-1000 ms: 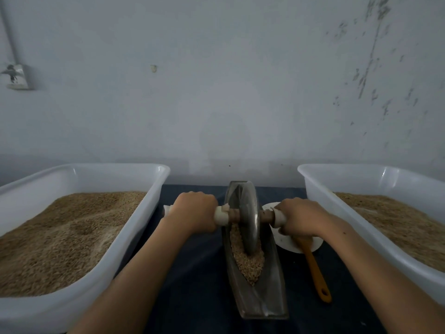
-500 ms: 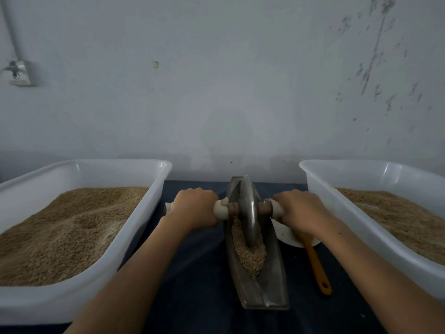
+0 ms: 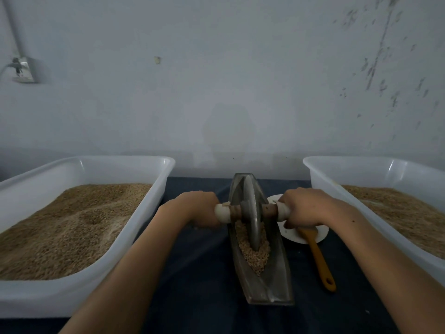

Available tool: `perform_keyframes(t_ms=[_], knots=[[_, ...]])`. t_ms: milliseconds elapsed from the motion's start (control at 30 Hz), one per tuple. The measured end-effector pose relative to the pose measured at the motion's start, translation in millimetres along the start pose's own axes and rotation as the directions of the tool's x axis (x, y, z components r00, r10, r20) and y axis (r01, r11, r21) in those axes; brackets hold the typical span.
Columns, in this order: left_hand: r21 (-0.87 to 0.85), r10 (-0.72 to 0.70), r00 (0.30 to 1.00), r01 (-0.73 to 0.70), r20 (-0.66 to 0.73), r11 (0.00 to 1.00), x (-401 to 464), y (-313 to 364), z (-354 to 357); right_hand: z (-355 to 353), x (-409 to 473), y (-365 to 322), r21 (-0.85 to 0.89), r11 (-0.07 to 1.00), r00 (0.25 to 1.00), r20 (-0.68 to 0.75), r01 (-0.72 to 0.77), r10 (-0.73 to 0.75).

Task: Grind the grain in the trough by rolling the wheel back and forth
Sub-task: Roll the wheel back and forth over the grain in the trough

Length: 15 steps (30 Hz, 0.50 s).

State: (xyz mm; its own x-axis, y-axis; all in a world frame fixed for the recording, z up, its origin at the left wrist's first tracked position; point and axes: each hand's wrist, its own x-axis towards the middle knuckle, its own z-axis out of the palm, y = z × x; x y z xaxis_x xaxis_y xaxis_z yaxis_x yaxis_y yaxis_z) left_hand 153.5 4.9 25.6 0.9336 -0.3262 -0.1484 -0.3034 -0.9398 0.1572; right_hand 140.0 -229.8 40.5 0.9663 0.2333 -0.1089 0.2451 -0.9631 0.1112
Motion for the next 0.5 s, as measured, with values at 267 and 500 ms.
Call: perform_keyframes(t_ms=[267,500], knots=[[0.249,0.061,0.936,0.029,-0.347,0.968,3.6,1.2,8.2,19.7,6.1,0.8,0.020,1.000,0.950,-0.314,-0.006,0.012],[0.231,0.045,0.967,0.014,-0.252,0.973,1.8,4.0,3.3,11.4,4.4,2.9,0.023,1.000,0.991,-0.130,-0.013,0.016]])
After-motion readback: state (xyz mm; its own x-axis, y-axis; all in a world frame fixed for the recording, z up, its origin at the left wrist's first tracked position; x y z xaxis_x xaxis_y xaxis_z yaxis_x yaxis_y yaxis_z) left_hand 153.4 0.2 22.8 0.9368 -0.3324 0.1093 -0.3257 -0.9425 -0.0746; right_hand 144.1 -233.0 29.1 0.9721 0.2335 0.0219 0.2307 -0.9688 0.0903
